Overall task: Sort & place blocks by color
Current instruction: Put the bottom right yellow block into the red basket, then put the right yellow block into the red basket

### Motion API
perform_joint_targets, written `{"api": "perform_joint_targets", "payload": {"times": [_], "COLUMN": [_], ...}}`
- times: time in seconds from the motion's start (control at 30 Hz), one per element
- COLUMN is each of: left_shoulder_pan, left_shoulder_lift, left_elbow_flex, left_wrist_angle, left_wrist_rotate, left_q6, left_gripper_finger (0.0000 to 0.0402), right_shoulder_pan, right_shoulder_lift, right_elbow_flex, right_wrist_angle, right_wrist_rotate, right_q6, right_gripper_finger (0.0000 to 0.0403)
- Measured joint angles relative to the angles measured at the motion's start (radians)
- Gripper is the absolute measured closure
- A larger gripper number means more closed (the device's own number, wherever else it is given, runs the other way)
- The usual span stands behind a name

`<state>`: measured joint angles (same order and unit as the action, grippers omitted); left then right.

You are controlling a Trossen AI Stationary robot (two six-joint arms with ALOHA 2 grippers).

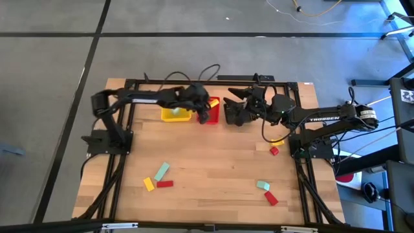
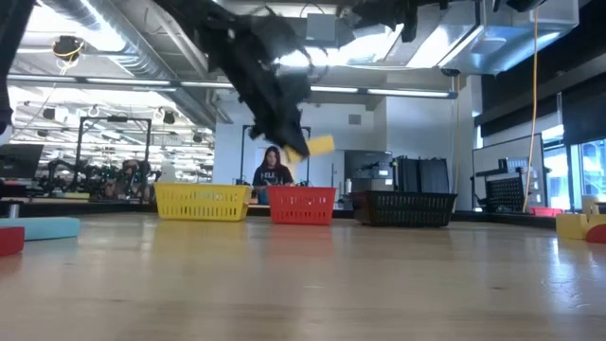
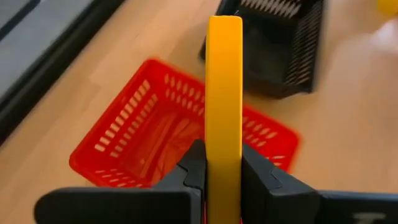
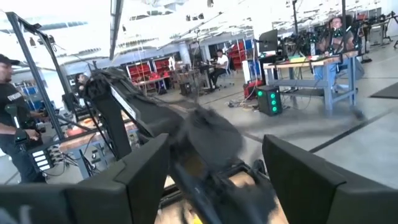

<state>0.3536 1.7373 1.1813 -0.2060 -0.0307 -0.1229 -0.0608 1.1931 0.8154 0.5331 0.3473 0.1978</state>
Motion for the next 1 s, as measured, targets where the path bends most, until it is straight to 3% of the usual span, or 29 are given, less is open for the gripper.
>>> {"api": "perform_joint_targets", "payload": {"times": [0.33, 0.67, 0.83, 1.0], "left_shoulder_pan": [0.020, 0.029, 0.051, 0.069], "left_shoulder_lift": [0.107, 0.111, 0.032, -0.163], "left_elbow_flex": [0.009, 0.009, 0.007, -0.009], "left_wrist_angle": [-0.005, -0.011, -0.081, -0.116], "left_wrist_rotate": [-0.027, -0.022, 0.009, 0.049], "left_q6": [-0.057, -0.086, -0.087, -0.110], "left_gripper_finger": [0.0356, 0.0257, 0.0203, 0.0185], "right_shoulder_pan": [0.000, 0.000, 0.000, 0.000], "right_shoulder_lift": [0.000, 0.000, 0.000, 0.000], "right_elbow_flex": [0.000, 0.000, 0.000, 0.000], "right_wrist_angle": [-0.003, -0.003, -0.003, -0.007], "right_wrist_rotate": [0.003, 0.002, 0.002, 0.002], "right_q6": [-0.001, -0.001, -0.001, -0.001], "right_gripper_finger": [0.0144, 0.0144, 0.0144, 0.0144]}}
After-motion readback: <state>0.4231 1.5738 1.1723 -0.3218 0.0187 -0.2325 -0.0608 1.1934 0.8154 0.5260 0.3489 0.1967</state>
